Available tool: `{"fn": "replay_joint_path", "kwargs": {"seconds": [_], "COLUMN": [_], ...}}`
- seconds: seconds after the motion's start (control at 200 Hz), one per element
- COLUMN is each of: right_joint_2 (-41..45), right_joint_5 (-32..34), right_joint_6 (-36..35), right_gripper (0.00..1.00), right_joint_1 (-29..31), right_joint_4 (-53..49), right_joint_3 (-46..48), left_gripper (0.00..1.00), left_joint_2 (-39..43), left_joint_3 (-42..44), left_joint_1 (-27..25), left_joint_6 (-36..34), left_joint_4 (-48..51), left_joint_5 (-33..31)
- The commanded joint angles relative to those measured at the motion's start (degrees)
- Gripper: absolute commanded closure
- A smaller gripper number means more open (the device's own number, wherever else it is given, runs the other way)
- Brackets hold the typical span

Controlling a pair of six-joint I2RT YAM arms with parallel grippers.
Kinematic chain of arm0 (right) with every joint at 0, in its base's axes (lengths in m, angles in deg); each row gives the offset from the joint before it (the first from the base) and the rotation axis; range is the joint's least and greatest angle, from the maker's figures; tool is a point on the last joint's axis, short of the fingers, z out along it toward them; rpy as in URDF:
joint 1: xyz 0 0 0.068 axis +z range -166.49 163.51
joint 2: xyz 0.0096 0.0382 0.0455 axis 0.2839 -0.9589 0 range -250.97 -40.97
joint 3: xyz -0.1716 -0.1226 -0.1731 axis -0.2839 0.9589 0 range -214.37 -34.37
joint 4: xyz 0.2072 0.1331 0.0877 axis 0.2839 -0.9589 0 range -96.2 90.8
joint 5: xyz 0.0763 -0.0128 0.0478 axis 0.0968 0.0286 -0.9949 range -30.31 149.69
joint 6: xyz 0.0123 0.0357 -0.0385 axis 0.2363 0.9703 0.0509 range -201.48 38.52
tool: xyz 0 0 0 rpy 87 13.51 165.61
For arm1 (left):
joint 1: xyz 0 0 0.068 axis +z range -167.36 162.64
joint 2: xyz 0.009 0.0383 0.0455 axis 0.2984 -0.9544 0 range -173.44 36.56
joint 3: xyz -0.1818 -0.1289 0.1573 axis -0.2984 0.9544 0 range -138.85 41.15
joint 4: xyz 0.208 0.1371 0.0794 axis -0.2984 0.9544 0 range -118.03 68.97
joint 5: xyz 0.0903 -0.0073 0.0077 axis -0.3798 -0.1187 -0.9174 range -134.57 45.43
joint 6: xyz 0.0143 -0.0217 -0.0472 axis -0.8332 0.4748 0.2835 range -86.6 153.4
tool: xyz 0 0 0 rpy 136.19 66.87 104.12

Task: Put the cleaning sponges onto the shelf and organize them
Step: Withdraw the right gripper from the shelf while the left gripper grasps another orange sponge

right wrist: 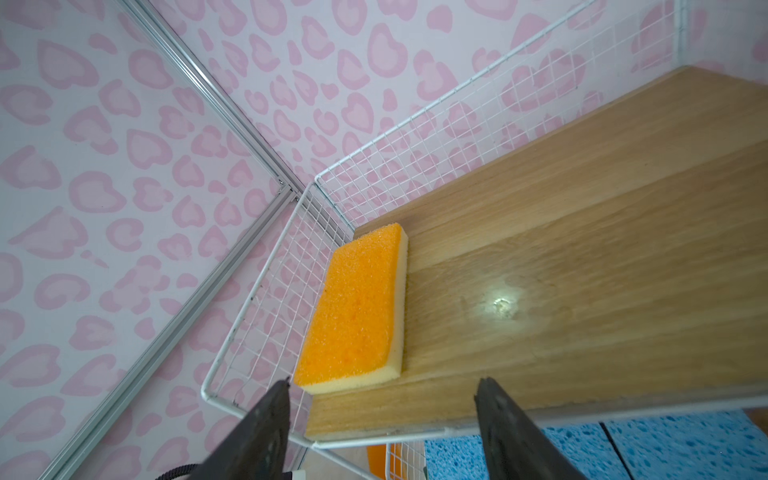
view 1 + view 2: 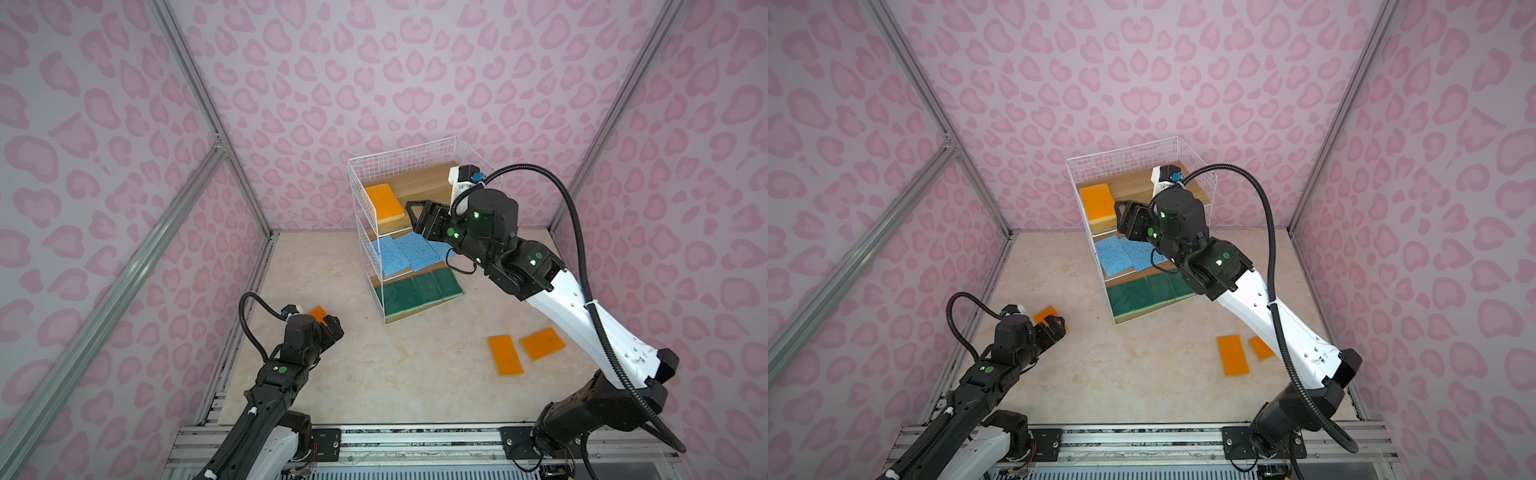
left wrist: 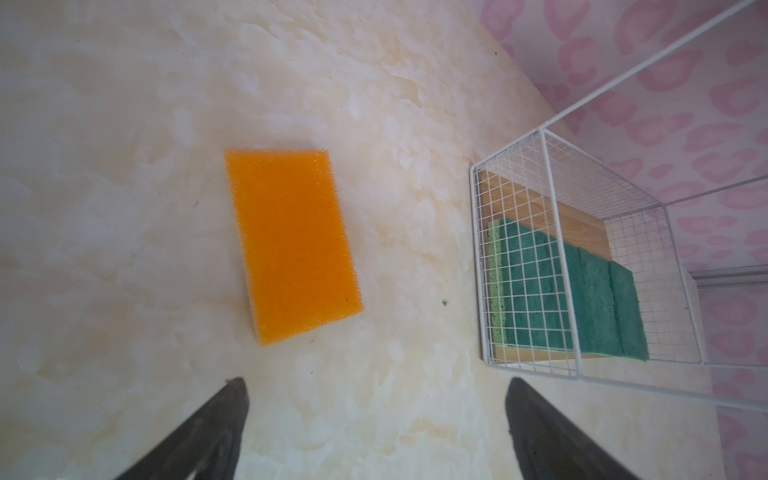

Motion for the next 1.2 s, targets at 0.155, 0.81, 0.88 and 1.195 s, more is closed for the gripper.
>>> {"fn": "replay_joint_path", "kwargs": {"seconds": [0.155, 0.81, 0.88, 1.195], "right_joint_2": [11.2, 25.2, 25.5, 26.7], "right_joint_5": [-8.9, -28.7, -29.2, -28.5], "right_joint_6": [-5.0, -2.1, -1.6, -1.6], "right_gripper": [0.26, 0.26, 0.27, 0.27], "right_joint_1": [-5.3, -22.4, -22.6, -23.1], "right_joint_4": [6.5, 19.4, 20.5, 20.4], "right_joint_3": [17.0, 52.8, 54.2, 56.2], "left_gripper": [0.03, 0.23, 0.23, 0.43], "left_joint_2": [-1.1, -9.9, -11.8, -21.7], "left_joint_3": [0.5, 0.0, -0.1, -2.9], "left_joint_1": [7.7, 12.8, 12.8, 12.8], "left_joint_6": [0.1, -0.7, 0.2, 1.0], "left_joint_4": [1.9, -0.3, -2.4, -8.4], "left_joint_5": [1.8, 1.8, 2.5, 4.4]}}
